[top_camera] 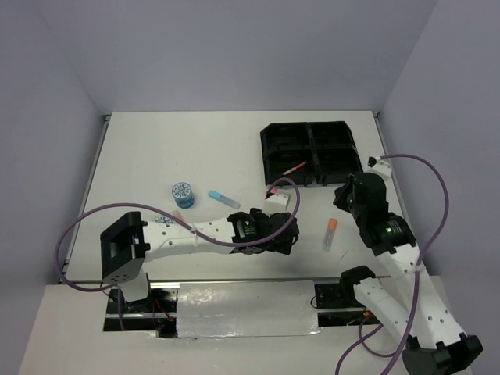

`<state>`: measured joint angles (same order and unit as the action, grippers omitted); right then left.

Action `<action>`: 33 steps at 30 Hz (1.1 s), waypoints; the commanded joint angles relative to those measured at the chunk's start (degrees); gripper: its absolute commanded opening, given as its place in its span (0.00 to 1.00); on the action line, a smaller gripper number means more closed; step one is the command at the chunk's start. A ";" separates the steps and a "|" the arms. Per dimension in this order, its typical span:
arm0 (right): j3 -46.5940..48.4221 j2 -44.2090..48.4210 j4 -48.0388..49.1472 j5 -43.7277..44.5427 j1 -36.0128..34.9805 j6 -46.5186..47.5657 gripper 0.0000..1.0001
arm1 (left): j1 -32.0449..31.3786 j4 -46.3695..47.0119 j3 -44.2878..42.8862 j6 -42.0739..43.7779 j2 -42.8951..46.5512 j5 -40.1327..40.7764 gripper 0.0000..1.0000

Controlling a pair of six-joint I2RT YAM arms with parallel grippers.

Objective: Sort the stationery into containers
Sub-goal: Pick up the pen from the center of the board.

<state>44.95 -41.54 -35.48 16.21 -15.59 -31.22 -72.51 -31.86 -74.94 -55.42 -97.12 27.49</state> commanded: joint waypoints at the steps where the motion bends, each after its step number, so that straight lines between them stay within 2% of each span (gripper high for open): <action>1: 3.04 2.51 -6.26 6.11 0.13 -0.33 0.00 | 0.09 6.79 -1.88 -2.06 -1.66 -1.12 0.89; 7: 4.88 5.76 -9.25 9.02 0.04 -0.16 0.00 | 0.35 6.89 -7.32 -4.78 -9.04 -0.06 0.87; 10: 5.50 6.82 -9.07 8.93 0.13 0.54 0.00 | 0.88 4.45 -9.86 -8.11 -13.52 0.72 0.79; 12: 6.02 6.91 -9.25 8.58 0.13 1.42 0.00 | 1.23 3.12 -11.63 -9.18 -15.72 0.90 0.77; 19: 5.94 8.23 -9.16 7.70 -0.05 3.45 0.00 | 3.24 3.82 -12.78 -9.80 -18.80 1.34 0.77; 25: 5.77 8.58 -8.81 6.30 0.13 4.68 0.00 | 5.88 7.59 -10.84 -6.90 -19.33 -0.06 0.76; 33: 4.45 7.70 -7.32 5.24 0.13 5.38 0.00 | 6.07 7.69 -12.25 -7.16 -21.97 -1.38 0.75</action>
<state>48.80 -33.52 -44.18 21.63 -15.59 -27.07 -66.06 -24.62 -85.89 -62.87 -117.56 26.63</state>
